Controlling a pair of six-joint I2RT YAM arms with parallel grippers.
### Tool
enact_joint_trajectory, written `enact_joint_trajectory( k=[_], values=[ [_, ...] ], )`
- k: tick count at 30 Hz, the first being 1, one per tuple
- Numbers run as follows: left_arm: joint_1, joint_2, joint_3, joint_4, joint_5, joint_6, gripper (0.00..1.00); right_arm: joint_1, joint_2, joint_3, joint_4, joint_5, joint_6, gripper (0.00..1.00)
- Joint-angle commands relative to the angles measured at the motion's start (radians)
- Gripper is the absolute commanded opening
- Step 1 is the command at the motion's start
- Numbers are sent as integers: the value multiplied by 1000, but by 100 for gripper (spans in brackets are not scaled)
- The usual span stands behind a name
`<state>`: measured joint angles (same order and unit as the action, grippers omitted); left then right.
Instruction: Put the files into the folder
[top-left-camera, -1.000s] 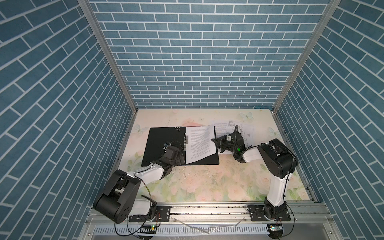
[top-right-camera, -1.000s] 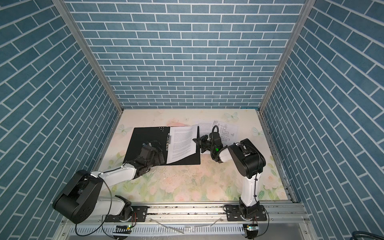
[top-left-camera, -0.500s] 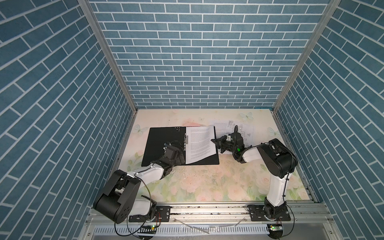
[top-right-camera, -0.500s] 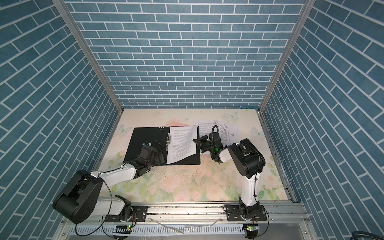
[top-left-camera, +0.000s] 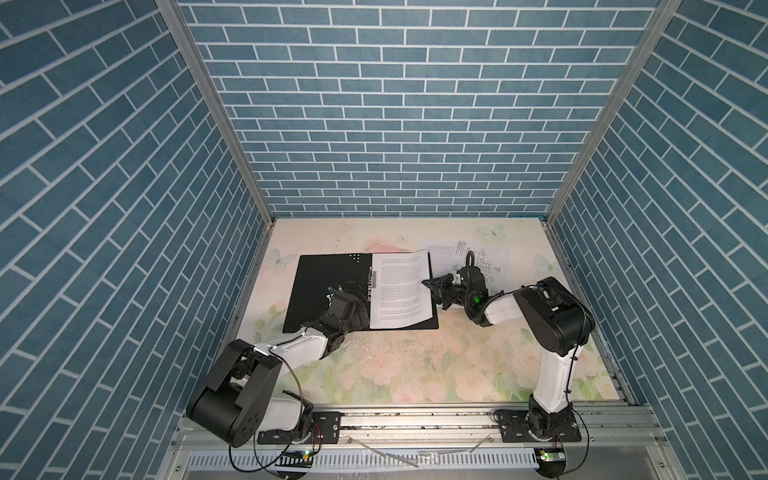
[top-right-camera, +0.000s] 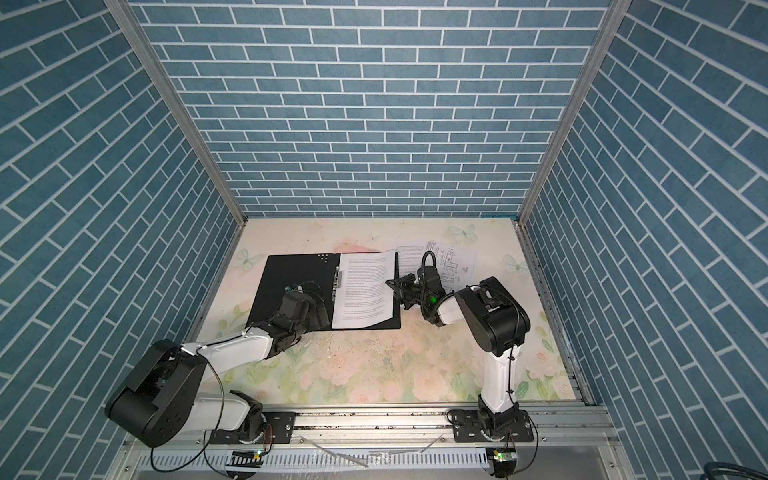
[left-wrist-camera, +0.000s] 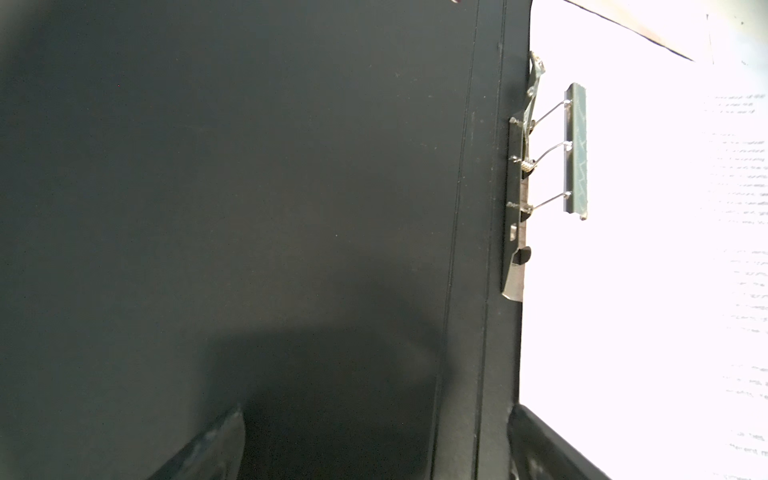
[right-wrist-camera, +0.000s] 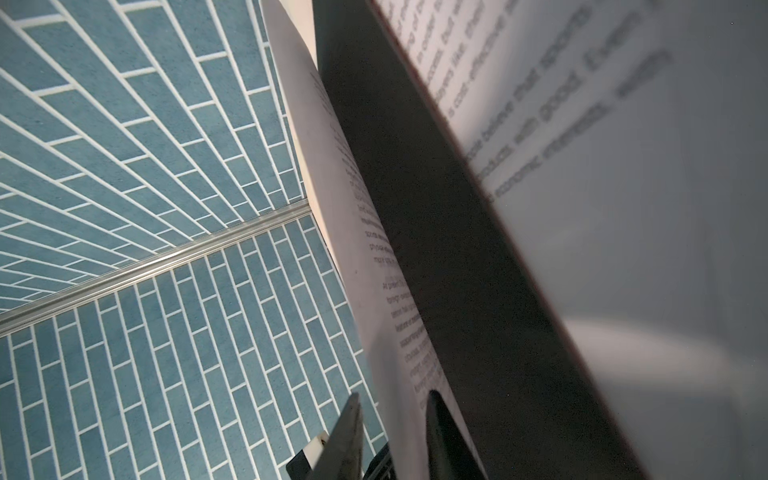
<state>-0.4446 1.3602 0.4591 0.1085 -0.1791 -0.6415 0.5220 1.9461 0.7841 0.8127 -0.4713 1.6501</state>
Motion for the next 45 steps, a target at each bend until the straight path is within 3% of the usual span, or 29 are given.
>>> enact_joint_trajectory(
  k=[1,10,28,36,40,45],
  values=[
    [5,-1,-21,-3,2,-7,100,6,-8,-16,-57,-13,-41,33],
    [5,-3,-12,-18,2,2,100,-14,-43,16,-188,-9,-165,48],
    [5,22,-18,6,19,-6,100,-28,-34,183,-474,-40,-341,49],
    [6,18,-21,1,14,-4,100,-31,-49,174,-531,-22,-355,49],
    [6,13,-12,-9,13,-1,100,-36,-69,176,-570,4,-378,53],
    [3,-1,21,-41,4,4,100,-40,-121,216,-705,67,-495,61]
  ],
)
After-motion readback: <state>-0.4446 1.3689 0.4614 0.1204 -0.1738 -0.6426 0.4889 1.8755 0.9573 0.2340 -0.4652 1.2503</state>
